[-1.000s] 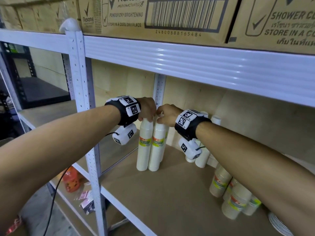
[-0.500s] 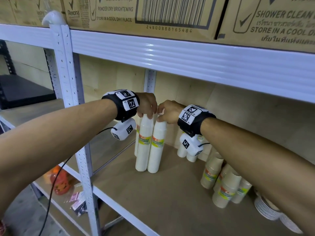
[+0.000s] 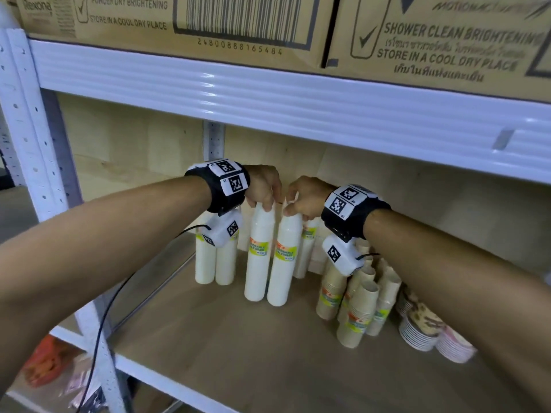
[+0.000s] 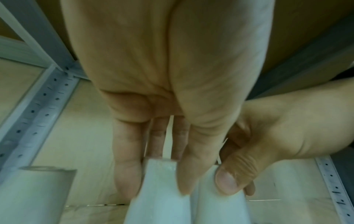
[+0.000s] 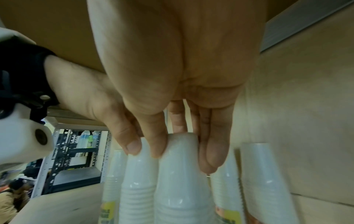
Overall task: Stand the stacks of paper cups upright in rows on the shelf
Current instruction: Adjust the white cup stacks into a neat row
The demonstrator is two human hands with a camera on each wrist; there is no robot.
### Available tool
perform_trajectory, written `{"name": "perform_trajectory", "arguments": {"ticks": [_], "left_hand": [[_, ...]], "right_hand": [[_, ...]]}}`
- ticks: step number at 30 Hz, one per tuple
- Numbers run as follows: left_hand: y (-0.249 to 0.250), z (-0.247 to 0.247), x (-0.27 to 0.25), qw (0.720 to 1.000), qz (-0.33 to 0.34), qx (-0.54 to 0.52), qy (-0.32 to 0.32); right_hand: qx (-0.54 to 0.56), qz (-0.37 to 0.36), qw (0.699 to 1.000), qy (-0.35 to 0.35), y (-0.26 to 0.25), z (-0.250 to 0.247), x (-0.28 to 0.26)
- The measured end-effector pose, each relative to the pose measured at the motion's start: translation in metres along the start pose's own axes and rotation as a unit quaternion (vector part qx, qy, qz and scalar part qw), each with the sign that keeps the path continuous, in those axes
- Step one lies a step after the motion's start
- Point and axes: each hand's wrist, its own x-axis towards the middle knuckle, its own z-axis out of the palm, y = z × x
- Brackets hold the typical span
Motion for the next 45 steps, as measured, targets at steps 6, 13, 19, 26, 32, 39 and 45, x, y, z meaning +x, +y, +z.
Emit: {"name": "perform_trajectory", "arguments": {"ticks": [6, 13, 19, 26, 32, 39, 45], "left_hand": [[0.012, 0.005, 0.027, 0.998, 0.042, 0.010, 0.041], [0.014, 0.015, 0.048, 0.995, 0.073, 0.008, 0.072], [0.009, 0.020, 0.060, 0.994, 0.085, -0.007, 0.071], [0.007, 0.026, 0.071, 0.993, 0.089, -0.013, 0.073], [0.009, 0.024, 0.074, 0.993, 0.089, -0.022, 0.076], [0.005, 0.005, 0.061, 0.994, 0.066, -0.005, 0.087], [-0.011, -0.026, 0.034, 0.993, 0.018, 0.025, 0.111]], "right_hand": [[-0.011, 0.048, 0.997, 0.052, 0.023, -0.007, -0.002], [0.005, 0.073, 0.994, 0.077, 0.035, -0.003, 0.004], [0.000, 0.083, 0.994, 0.069, 0.038, 0.000, 0.012], [-0.005, 0.076, 0.995, 0.060, 0.042, 0.007, 0.017], [-0.011, 0.082, 0.995, 0.064, 0.044, 0.005, 0.017], [-0.044, 0.078, 0.993, 0.077, 0.035, -0.005, 0.026], [-0.051, 0.031, 0.995, 0.082, 0.010, -0.013, 0.036]]}}
